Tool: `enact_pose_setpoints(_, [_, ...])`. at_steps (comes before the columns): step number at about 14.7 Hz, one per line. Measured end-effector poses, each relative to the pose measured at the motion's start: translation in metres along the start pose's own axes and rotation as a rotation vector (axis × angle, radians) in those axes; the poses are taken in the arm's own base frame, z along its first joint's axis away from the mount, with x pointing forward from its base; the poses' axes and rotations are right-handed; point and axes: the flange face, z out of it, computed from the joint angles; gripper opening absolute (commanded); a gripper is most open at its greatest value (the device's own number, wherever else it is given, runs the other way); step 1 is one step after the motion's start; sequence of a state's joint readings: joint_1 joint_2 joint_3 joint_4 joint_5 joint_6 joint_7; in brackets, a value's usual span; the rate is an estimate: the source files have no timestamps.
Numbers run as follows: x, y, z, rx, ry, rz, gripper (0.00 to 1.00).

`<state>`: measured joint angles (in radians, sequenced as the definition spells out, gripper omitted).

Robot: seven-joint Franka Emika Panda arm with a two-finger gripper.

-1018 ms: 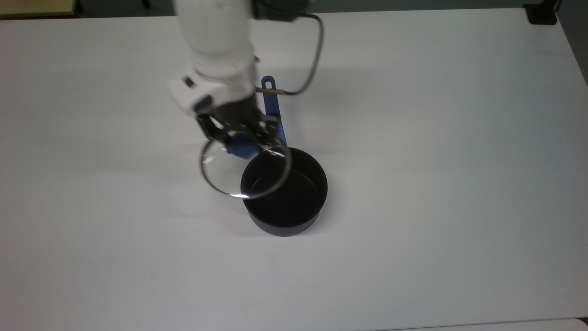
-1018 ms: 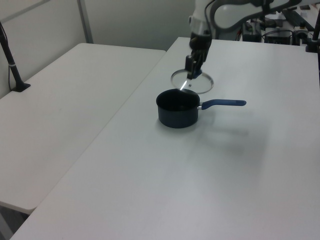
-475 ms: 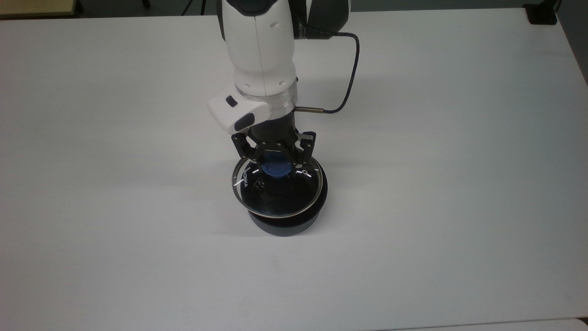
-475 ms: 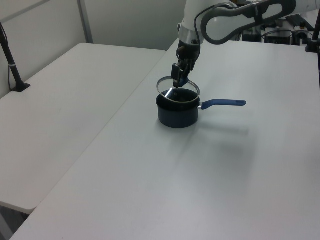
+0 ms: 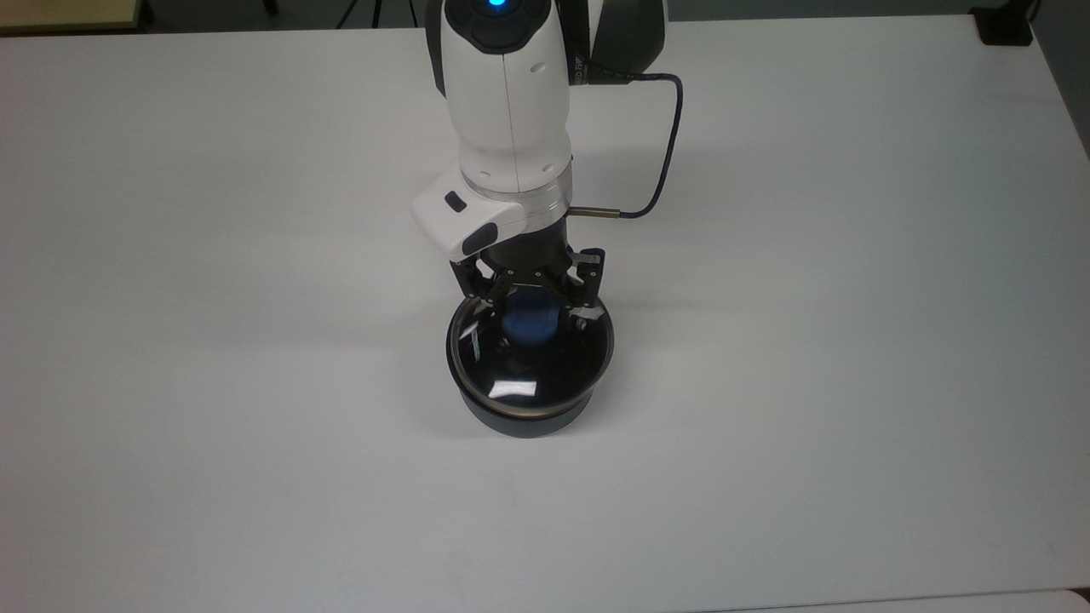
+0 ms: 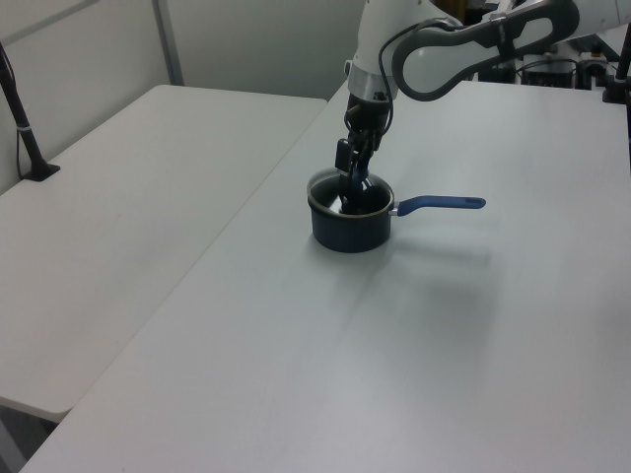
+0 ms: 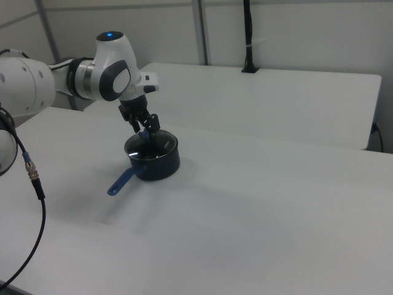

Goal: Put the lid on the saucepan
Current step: 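Lower the lid onto the saucepan rim and open the gripper, then raise the open gripper away from the lidded saucepan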

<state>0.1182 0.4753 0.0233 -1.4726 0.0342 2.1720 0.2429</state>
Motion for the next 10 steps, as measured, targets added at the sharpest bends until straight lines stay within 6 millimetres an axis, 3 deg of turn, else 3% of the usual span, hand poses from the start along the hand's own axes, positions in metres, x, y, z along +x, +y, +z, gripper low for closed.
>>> enact_pose_setpoints(1, [0.0,0.0,0.0,0.0,0.0,0.0,0.92])
enact_pose_setpoints(2, [0.0,0.001,0.0,-0.001,0.0,0.002,1.0])
enact_pose_setpoints(6, [0.004,0.011,-0.005,-0.006,0.008,0.016,1.0])
enact_pose_setpoints(10, [-0.008,0.052,-0.062,-0.091,-0.094,0.008,1.0])
